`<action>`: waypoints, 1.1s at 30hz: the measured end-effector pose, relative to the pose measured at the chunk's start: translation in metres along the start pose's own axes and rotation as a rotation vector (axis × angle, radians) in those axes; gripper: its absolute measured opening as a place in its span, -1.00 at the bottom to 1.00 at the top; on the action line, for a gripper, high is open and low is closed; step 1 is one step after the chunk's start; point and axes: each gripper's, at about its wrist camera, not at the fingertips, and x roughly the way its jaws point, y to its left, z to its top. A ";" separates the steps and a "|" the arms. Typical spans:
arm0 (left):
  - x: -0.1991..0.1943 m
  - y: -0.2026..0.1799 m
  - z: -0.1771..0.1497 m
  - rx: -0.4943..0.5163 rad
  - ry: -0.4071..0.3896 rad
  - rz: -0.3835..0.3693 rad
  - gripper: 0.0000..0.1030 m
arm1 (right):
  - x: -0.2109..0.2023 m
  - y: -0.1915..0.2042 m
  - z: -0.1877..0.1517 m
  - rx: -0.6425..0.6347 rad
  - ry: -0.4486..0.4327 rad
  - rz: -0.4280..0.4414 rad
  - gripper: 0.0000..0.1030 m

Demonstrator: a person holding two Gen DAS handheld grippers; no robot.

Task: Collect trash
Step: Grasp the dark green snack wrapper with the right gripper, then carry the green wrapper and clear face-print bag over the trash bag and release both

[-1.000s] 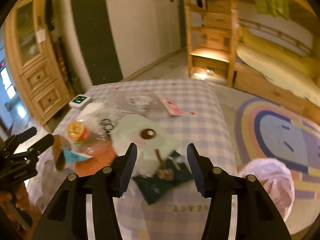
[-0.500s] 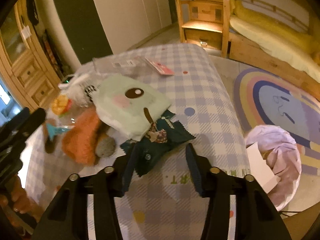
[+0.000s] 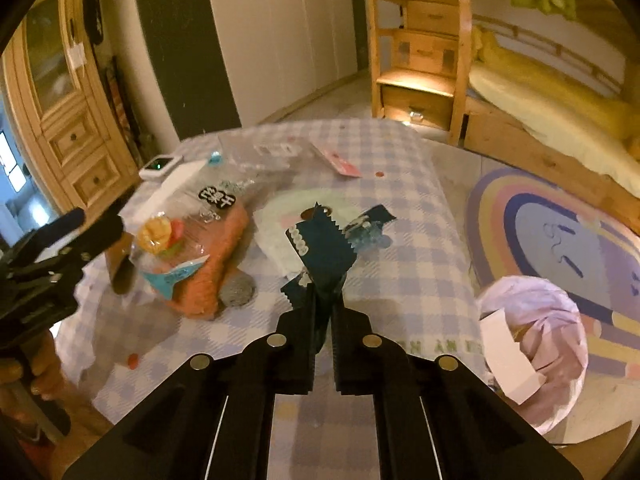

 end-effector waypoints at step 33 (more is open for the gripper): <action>0.124 -0.133 0.008 0.235 0.286 -0.186 0.40 | -0.016 -0.079 0.022 0.241 -0.149 -0.046 -0.87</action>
